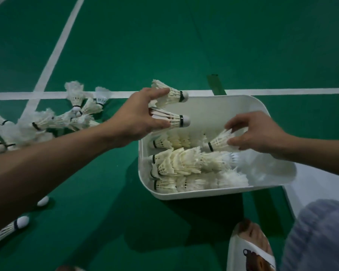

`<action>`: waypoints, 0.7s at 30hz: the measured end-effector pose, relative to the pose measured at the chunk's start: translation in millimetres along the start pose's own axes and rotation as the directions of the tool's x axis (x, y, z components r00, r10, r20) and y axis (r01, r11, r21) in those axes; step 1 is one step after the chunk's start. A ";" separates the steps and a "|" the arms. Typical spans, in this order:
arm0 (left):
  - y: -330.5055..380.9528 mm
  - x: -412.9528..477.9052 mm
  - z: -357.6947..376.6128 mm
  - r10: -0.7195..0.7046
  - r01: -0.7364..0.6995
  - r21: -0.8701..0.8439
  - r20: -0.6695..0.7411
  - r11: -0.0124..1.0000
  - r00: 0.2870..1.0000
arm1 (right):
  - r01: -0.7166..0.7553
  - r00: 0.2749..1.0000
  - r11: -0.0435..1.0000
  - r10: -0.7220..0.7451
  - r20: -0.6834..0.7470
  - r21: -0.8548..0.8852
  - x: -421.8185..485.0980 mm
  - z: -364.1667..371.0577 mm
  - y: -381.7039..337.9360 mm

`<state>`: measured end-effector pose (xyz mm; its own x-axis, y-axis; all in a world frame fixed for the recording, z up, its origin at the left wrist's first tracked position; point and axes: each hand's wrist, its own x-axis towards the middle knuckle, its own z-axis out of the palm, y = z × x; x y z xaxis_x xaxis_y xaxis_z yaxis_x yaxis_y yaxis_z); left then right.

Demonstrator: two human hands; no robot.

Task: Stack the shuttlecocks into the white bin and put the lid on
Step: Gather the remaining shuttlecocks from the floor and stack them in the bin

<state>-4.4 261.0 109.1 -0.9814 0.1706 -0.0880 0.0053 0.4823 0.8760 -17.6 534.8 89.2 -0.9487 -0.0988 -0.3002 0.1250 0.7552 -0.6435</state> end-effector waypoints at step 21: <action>-10.7 36.5 36.7 0.056 -0.067 0.152 0.078 0.986 0.995 | -0.166 0.956 0.958 0.099 0.275 0.233 19.6 71.2 26.6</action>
<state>-33.2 293.6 79.1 -0.9617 0.2636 -0.0755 0.1005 0.5950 0.7974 -12.2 506.8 16.1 -0.8151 -0.1981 -0.5443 0.3450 0.5887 -0.7310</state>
